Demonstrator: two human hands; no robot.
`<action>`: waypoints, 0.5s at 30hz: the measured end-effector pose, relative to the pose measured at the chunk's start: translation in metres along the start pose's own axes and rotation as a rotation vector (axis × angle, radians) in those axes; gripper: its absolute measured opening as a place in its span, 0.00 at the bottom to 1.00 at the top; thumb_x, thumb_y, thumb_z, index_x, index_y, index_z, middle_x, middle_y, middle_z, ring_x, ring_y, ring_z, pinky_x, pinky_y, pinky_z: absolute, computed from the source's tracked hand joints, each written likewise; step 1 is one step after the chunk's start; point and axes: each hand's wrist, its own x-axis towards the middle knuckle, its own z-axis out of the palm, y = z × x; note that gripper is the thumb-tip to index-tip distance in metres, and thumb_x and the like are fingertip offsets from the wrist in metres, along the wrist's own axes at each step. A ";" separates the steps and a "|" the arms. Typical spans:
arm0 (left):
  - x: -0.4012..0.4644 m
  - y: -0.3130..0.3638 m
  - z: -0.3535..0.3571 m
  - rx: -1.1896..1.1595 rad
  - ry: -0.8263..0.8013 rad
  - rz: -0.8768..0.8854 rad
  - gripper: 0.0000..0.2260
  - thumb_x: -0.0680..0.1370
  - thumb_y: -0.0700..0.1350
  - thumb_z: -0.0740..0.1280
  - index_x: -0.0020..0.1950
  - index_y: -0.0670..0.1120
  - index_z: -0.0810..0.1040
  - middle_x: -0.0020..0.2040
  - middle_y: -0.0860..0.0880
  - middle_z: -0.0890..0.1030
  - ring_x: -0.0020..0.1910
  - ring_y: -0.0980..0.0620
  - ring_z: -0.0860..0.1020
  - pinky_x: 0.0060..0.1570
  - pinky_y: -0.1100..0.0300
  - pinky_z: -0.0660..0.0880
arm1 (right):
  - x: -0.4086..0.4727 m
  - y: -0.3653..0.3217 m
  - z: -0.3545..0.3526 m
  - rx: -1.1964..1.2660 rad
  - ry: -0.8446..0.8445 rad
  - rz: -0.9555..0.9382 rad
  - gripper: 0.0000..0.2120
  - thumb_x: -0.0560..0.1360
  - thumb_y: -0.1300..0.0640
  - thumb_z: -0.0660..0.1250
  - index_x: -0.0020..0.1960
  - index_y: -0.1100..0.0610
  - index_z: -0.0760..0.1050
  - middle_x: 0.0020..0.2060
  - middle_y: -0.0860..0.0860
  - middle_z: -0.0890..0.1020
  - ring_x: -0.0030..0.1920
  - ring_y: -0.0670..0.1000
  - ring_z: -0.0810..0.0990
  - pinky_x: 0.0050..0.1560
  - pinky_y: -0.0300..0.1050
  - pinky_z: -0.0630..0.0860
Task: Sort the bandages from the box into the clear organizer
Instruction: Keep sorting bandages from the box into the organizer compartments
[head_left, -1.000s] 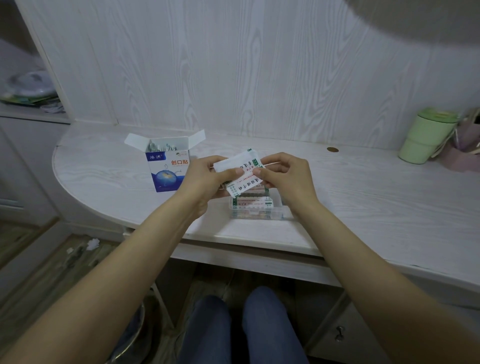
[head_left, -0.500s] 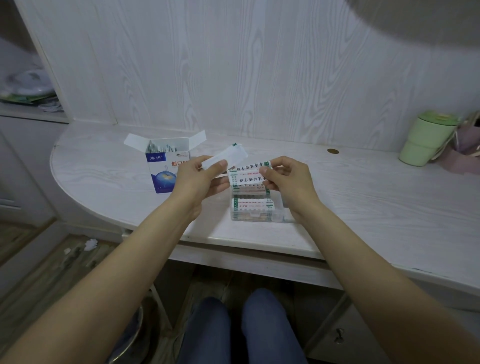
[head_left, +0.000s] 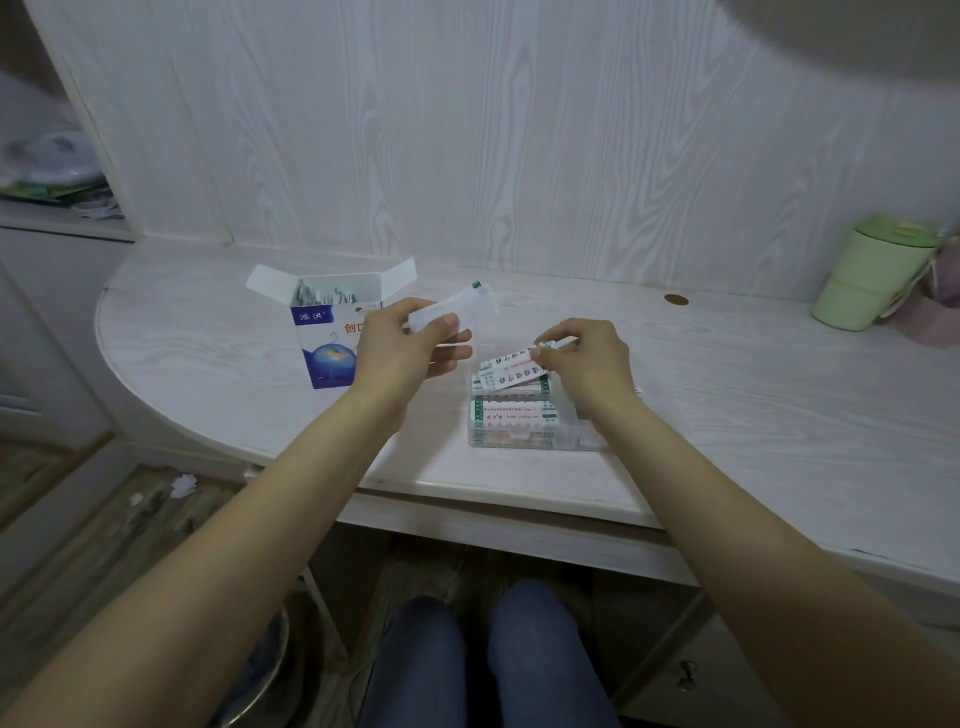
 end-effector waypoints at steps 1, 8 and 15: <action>0.001 -0.002 0.000 0.029 -0.007 0.005 0.03 0.78 0.39 0.65 0.48 0.46 0.76 0.41 0.46 0.84 0.37 0.51 0.83 0.37 0.63 0.79 | 0.000 0.000 0.001 -0.049 0.003 -0.010 0.02 0.73 0.57 0.71 0.44 0.51 0.79 0.45 0.54 0.81 0.44 0.54 0.78 0.46 0.48 0.76; 0.006 -0.010 0.007 0.212 -0.046 0.042 0.04 0.80 0.41 0.63 0.46 0.49 0.74 0.41 0.49 0.84 0.33 0.55 0.81 0.28 0.67 0.72 | -0.004 -0.004 0.002 -0.291 0.004 -0.035 0.05 0.75 0.51 0.69 0.48 0.52 0.78 0.45 0.50 0.78 0.50 0.53 0.78 0.42 0.44 0.69; 0.014 -0.011 0.017 0.442 -0.148 0.113 0.03 0.82 0.43 0.57 0.51 0.45 0.68 0.46 0.46 0.83 0.33 0.52 0.78 0.23 0.69 0.68 | -0.003 -0.005 -0.004 -0.384 -0.110 -0.073 0.05 0.73 0.51 0.71 0.44 0.52 0.79 0.39 0.47 0.79 0.43 0.52 0.79 0.40 0.45 0.73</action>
